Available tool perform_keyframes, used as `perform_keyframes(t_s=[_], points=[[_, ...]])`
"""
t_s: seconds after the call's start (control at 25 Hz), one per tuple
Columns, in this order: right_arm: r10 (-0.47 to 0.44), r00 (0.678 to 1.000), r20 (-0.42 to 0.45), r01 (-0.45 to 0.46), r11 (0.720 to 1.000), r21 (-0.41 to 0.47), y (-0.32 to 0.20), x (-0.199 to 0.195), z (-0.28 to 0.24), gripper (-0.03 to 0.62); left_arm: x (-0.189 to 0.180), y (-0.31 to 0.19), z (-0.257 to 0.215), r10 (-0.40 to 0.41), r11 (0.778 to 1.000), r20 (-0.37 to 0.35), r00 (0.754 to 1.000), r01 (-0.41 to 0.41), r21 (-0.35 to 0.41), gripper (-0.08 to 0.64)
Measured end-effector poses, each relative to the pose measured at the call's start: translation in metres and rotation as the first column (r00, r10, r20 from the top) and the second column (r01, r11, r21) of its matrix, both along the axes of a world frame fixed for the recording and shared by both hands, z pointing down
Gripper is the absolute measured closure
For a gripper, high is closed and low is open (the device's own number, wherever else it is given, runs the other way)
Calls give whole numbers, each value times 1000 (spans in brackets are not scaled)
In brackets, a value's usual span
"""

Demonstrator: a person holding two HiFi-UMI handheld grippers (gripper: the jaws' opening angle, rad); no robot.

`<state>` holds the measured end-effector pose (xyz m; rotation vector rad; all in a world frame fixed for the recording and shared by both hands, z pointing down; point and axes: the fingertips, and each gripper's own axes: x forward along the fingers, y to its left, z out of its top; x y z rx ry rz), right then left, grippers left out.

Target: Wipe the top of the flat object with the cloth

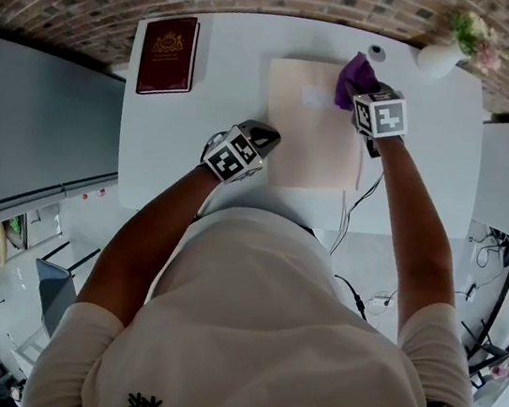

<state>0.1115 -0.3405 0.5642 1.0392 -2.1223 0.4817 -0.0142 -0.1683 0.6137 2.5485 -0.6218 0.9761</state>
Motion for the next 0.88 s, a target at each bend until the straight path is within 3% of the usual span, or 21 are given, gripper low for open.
perform_keyframes(t_s=[0.24, 0.48, 0.68, 0.88], points=[[-148, 986, 81, 149, 989, 0, 12, -95, -15, 515, 1, -1, -1, 1, 1000, -5, 1000, -1, 3, 535], [-268, 960, 76, 271, 963, -19, 23, -167, 0, 515, -1, -1, -2, 1, 1000, -6, 1000, -1, -2, 535], [-285, 957, 48, 287, 957, -52, 13, -175, 16, 515, -1, -3, -3, -12, 1000, -7, 1000, 12, -3, 535], [-244, 970, 9, 244, 968, -67, -5, -136, 28, 515, 0, -4, -4, -22, 1000, -7, 1000, 22, -15, 535]])
